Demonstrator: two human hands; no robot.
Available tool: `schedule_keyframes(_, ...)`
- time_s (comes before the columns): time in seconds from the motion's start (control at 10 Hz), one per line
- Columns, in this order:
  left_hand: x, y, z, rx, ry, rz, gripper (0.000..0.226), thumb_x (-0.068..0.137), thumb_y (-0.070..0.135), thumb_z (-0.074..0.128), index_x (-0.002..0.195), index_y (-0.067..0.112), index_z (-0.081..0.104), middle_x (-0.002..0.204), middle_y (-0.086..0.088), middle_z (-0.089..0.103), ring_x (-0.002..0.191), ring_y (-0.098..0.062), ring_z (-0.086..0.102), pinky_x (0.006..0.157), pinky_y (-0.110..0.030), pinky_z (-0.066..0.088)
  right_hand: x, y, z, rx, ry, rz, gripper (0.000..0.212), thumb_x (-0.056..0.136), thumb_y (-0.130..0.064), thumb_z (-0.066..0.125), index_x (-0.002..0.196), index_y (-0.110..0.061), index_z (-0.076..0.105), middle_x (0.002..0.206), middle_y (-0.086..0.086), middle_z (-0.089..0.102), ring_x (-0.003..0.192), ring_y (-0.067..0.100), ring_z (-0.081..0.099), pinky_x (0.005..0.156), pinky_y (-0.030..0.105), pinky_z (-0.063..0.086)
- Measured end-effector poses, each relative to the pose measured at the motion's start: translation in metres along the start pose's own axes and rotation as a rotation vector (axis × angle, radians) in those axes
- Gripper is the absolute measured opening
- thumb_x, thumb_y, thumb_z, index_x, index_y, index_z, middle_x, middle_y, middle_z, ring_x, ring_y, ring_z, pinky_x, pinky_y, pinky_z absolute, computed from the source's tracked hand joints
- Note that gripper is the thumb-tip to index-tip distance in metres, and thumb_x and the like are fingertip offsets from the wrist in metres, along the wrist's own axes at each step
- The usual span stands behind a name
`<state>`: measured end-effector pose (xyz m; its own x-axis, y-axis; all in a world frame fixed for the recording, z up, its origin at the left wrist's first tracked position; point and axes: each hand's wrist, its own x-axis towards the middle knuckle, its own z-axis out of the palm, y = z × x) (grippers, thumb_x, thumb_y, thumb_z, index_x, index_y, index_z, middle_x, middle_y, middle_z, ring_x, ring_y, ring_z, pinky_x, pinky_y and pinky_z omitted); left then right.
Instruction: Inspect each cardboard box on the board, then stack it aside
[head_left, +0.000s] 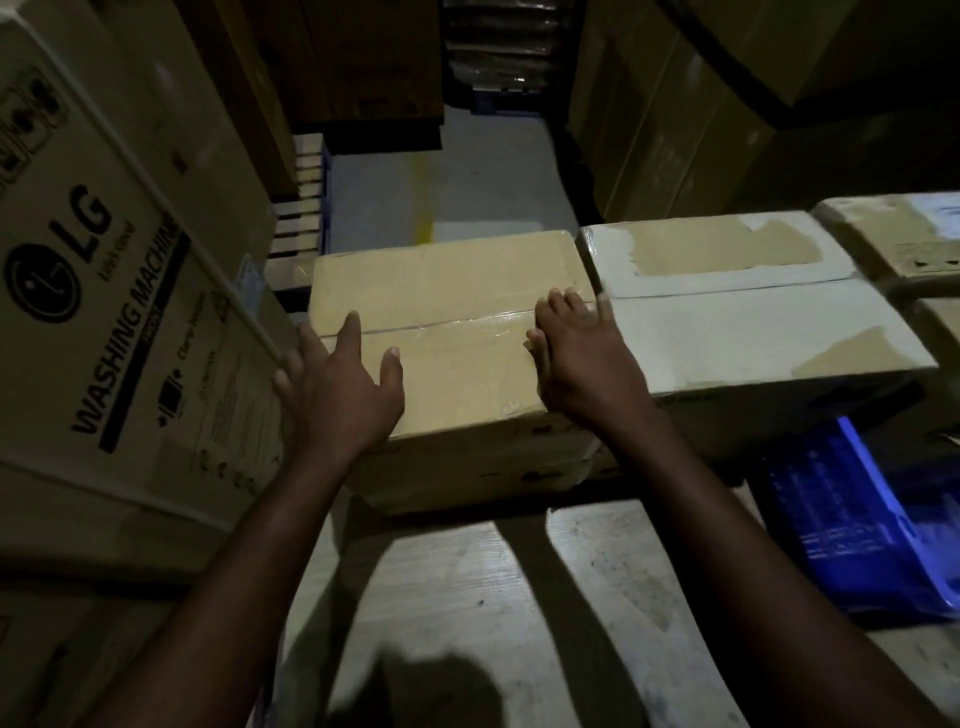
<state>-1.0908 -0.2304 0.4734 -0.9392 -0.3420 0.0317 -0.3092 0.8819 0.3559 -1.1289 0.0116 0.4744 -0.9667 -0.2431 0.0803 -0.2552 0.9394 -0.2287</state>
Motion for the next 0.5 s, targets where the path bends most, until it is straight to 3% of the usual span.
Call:
schedule_keyframes(0.3,-0.004,-0.015,-0.012,0.066,-0.155,0.101,0.072,0.096,0.067,0.030,0.158,0.035,0.012,0.165,-0.019,-0.001,0.148,-0.042,0.014,0.117,-0.056,0.011,-0.005,-0.006,-0.003,0.049,-0.012,0.032,0.049,0.107,-0.031,0.028,0.145,-0.005,0.044,0.157,0.014,0.039,0.150,0.028,0.028,0.122,0.044,0.025)
schedule_keyframes(0.4,-0.017,-0.020,-0.019,0.056,-0.089,0.113,0.069,0.097,0.065,0.029,0.158,0.035,0.015,0.166,-0.013,0.007,0.147,-0.038,0.022,0.115,-0.056,0.019,-0.008,-0.007,-0.006,0.063,-0.002,0.027,0.044,0.105,-0.031,0.033,0.133,-0.003,0.051,0.146,0.017,0.049,0.142,0.032,0.038,0.116,0.046,0.032)
schedule_keyframes(0.5,-0.036,-0.023,-0.020,0.088,0.004,0.168,0.068,0.097,0.055,0.026,0.157,0.022,0.025,0.163,-0.013,0.022,0.148,-0.033,0.023,0.113,-0.052,0.026,-0.017,-0.010,-0.007,0.107,0.006,0.027,0.041,0.103,-0.033,0.038,0.125,-0.002,0.054,0.135,0.019,0.055,0.131,0.035,0.046,0.111,0.047,0.037)
